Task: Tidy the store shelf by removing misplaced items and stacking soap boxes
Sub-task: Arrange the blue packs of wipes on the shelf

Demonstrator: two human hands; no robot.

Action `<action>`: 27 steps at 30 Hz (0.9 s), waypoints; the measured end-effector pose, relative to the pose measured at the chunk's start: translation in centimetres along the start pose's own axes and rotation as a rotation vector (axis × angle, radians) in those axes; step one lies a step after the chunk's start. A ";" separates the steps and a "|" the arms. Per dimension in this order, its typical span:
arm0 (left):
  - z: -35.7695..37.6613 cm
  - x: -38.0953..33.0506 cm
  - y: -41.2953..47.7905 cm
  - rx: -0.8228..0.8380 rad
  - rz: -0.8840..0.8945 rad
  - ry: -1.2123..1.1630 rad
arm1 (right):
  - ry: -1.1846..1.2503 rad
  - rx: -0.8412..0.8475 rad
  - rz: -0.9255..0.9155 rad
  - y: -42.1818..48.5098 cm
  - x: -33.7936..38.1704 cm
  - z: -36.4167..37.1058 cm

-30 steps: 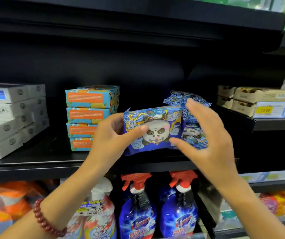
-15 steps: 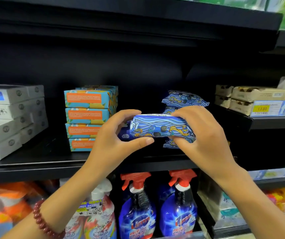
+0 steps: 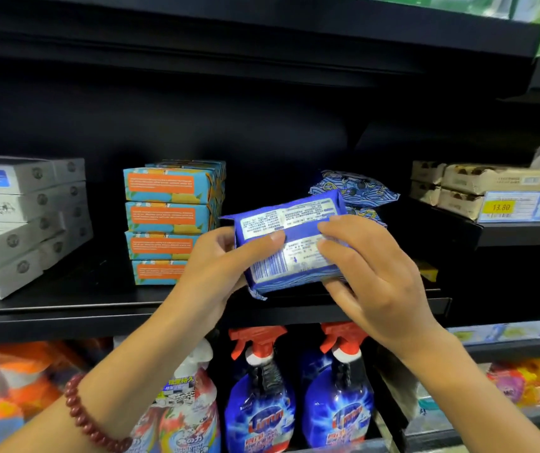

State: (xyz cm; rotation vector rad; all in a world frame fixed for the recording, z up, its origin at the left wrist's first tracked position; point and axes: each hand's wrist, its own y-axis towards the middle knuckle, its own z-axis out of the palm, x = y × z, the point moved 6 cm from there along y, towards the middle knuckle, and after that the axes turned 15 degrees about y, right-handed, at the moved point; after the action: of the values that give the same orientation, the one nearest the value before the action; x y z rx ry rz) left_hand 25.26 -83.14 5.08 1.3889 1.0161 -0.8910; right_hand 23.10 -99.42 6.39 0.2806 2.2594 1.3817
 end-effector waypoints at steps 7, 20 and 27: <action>-1.0 -0.8 -0.4 -0.132 0.404 0.394 | 0.038 0.080 0.198 0.8 -0.7 -0.7; -1.0 -0.5 -1.5 -0.200 0.819 0.758 | 0.012 -0.043 0.186 -0.4 -0.2 0.6; -3.3 3.3 -1.4 -0.264 0.499 1.058 | -0.123 -0.115 0.206 0.2 -2.7 1.3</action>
State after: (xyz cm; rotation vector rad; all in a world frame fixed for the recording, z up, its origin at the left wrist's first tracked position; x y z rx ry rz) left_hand 24.91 -79.64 1.75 1.7779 1.3739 0.4215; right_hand 26.09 -99.44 6.85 0.5569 2.0888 1.5471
